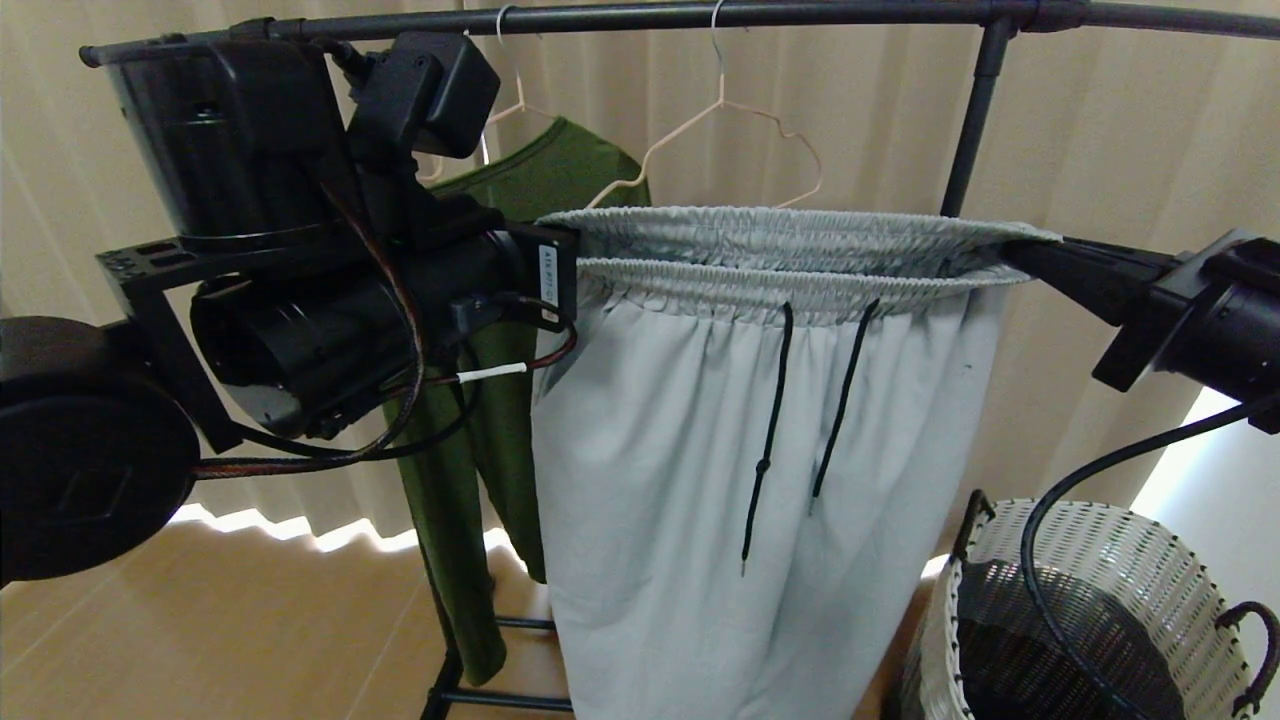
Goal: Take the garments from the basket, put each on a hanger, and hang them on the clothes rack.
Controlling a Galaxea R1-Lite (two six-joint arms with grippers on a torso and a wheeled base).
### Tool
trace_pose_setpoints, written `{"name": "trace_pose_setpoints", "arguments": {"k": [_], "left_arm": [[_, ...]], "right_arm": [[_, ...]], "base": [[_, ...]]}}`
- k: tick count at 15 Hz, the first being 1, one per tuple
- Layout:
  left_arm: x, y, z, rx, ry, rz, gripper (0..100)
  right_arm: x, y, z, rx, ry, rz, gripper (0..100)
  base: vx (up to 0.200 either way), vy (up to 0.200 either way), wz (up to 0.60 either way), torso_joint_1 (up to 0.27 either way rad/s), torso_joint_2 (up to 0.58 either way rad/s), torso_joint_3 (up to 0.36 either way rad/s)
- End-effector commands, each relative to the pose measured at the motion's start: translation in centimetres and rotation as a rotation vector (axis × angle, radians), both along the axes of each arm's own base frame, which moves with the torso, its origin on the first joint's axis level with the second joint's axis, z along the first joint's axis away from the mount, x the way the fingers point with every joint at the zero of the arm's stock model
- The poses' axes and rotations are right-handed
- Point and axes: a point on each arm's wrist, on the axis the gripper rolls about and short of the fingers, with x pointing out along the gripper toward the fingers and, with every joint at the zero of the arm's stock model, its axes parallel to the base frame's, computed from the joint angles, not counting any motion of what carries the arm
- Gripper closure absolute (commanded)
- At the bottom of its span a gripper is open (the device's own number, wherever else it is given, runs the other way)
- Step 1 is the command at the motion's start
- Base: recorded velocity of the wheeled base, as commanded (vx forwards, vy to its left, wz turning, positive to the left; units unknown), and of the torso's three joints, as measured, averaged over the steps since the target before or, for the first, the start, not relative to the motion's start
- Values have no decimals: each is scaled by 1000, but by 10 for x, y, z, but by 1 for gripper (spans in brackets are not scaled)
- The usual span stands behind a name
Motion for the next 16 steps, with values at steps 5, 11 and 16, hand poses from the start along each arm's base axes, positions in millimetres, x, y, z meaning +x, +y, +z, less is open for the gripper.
{"name": "trace_pose_setpoints", "arguments": {"k": [5,11,16], "left_arm": [[-1,0,3,-6,-8,-2,100],[-1,1,2,-4,-6,-2,100],[0,4,1,-2,-2,74,100]], "right_arm": [[-1,-1,0,1,0,0,100],[-4,-1,3,7,-19,1,0],[-16,-1,-4,13,-15,29,0]], "base": [[0,0,0,0,0,0],[0,0,0,0,0,0],[0,0,0,0,0,0]]}}
